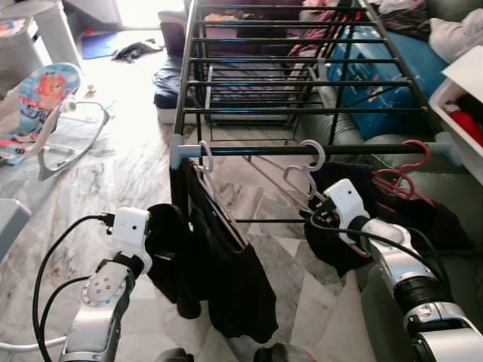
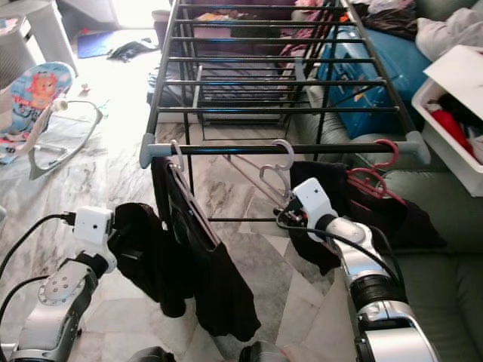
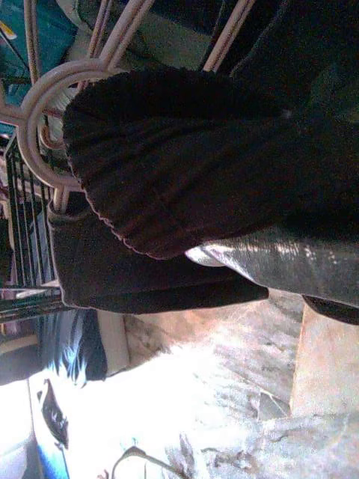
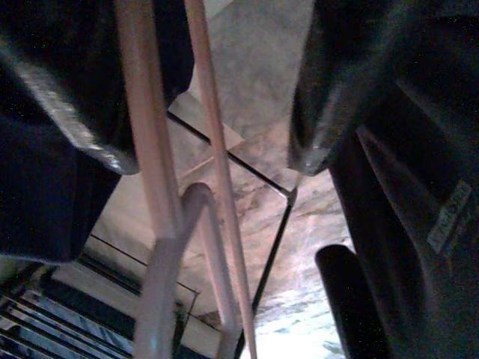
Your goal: Hang hanger
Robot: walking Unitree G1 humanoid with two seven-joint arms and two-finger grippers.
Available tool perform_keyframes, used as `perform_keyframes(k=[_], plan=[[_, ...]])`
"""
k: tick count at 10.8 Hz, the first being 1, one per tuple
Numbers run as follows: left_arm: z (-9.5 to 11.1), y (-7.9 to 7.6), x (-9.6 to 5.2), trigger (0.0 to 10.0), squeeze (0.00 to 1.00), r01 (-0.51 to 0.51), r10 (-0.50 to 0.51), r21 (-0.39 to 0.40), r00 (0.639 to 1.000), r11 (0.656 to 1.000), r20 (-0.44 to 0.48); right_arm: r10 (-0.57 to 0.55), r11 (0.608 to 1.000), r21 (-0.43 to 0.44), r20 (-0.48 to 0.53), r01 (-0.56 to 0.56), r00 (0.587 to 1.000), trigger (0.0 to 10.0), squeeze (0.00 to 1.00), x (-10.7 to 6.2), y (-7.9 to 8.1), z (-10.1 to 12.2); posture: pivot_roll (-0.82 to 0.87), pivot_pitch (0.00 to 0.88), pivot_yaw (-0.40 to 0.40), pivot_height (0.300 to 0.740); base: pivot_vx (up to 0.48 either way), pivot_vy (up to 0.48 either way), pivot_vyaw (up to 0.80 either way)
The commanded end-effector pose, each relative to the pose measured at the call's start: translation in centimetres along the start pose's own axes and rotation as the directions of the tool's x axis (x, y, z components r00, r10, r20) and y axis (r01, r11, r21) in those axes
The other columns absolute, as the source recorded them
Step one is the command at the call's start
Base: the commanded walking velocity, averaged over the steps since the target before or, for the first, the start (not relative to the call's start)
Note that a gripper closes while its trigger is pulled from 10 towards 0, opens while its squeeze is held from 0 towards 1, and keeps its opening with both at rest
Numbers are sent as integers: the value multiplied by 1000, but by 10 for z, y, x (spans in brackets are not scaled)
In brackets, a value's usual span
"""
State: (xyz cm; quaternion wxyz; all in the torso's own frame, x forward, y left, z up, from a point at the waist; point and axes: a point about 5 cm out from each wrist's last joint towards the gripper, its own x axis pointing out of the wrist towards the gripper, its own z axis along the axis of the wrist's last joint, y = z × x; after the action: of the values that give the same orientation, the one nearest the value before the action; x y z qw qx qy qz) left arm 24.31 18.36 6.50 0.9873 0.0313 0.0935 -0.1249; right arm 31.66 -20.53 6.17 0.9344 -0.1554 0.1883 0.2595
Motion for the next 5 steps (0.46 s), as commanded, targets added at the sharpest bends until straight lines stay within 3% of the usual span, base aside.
perform_keyframes(k=[1, 4, 5], plan=[[4, -3, 2, 10000, 0, 5, -5, 9, 1000, 1000, 15, 3, 1000, -9, 16, -3, 1000, 0, 0, 0, -6, 7, -50, 20, -30, 740, 0, 0, 0], [3, -5, 5, 10000, 0, 7, -7, 6, 1000, 1000, 13, 6, 1000, -28, 24, -6, 1000, 0, 0, -1, -16, 15, -55, 18, -36, 740, 0, 0, 0], [3, -5, 5, 10000, 0, 6, -6, 6, 1000, 1000, 12, 1, 999, -36, 25, 0, 1000, 10000, 0, -1, -18, 17, -53, 17, -37, 740, 0, 0, 0]])
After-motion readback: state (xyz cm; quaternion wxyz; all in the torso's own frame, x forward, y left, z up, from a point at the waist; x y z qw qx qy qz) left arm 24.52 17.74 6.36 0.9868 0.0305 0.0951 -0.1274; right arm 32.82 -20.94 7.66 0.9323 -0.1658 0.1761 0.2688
